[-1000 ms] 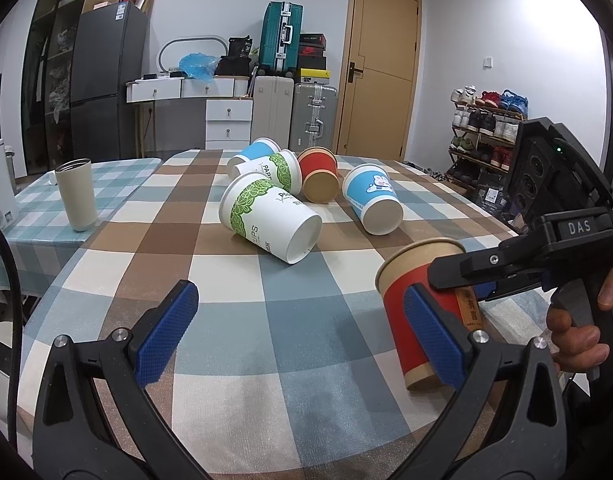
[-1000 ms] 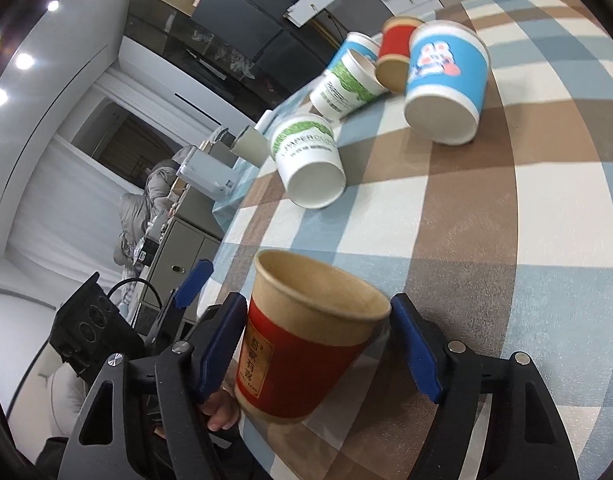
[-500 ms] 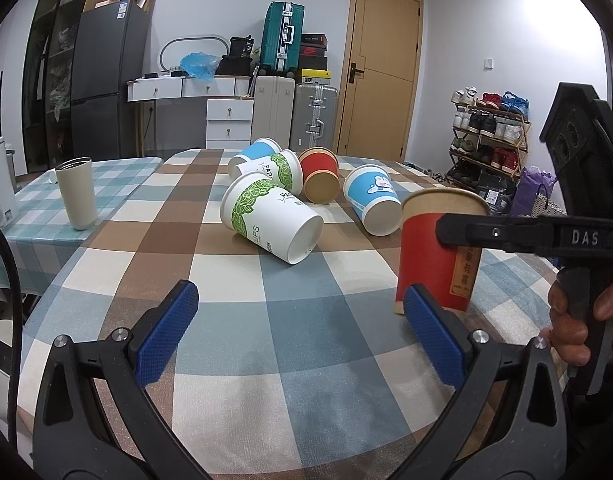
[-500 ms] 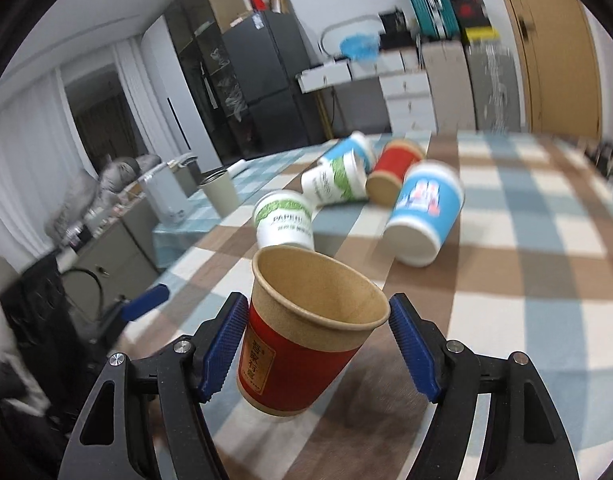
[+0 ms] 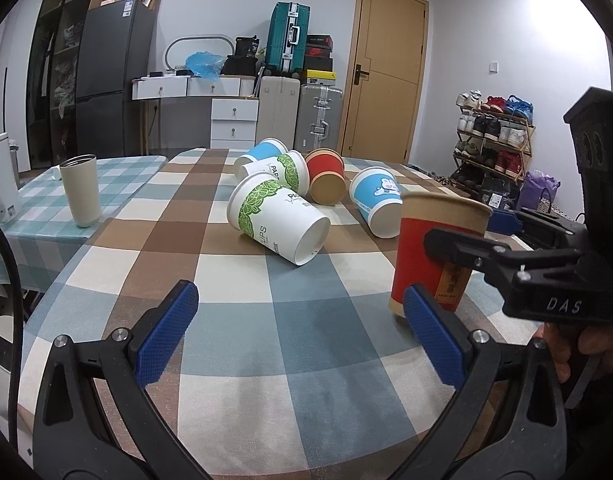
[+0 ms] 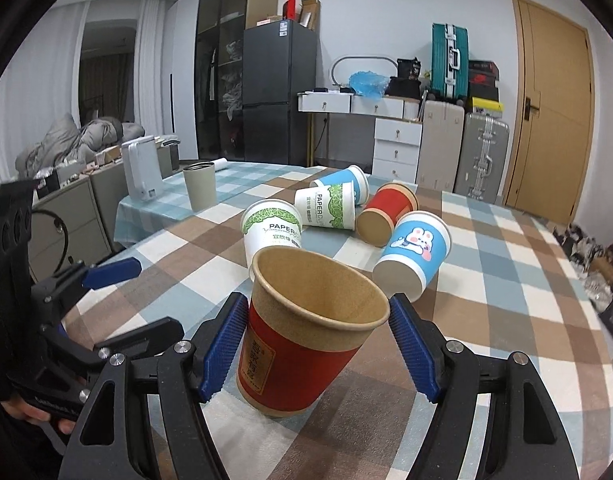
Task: Flip cup upright
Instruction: 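Rotate the red cup upright with the right gripper and set it down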
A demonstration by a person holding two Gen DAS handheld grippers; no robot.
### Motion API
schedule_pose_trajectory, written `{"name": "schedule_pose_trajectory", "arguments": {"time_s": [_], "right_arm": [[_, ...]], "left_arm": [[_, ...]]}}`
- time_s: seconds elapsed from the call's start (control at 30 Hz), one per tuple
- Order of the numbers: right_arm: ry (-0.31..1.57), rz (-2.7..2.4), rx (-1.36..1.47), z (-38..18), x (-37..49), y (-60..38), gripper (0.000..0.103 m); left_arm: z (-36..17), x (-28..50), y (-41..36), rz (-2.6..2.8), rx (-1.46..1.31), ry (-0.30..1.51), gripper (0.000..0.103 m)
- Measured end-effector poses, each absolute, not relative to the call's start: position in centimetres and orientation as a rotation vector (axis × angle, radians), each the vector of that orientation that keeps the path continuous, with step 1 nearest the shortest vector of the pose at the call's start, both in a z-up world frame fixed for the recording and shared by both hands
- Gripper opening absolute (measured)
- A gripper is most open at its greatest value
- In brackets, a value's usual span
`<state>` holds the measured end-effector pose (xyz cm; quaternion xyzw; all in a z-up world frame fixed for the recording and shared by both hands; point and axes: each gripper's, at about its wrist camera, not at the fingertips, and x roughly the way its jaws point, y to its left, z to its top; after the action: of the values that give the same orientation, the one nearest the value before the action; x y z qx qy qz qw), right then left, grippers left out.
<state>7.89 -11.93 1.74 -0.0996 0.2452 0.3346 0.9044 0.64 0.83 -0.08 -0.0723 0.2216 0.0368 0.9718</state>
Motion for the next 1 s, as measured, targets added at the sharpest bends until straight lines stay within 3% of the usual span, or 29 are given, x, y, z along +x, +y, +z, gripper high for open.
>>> {"name": "schedule_pose_trajectory", "arguments": {"time_s": [0.67,0.9,1.0], "right_arm": [[0.49,0.778,-0.263,0.7,6.1,-12.3,0.076],[0.499,0.846,-0.226,0.7,5.8,-12.8,0.081],[0.488,0.866,-0.212,1.0,5.5,-13.3,0.09]], "left_arm": [[-0.1,0.8,1.6,0.081,-0.184,0.437,0.102],[-0.2,0.9,1.5,0.076,-0.19,0.435,0.102],[-0.2,0.8,1.5,0.071,-0.195,0.433,0.102]]}}
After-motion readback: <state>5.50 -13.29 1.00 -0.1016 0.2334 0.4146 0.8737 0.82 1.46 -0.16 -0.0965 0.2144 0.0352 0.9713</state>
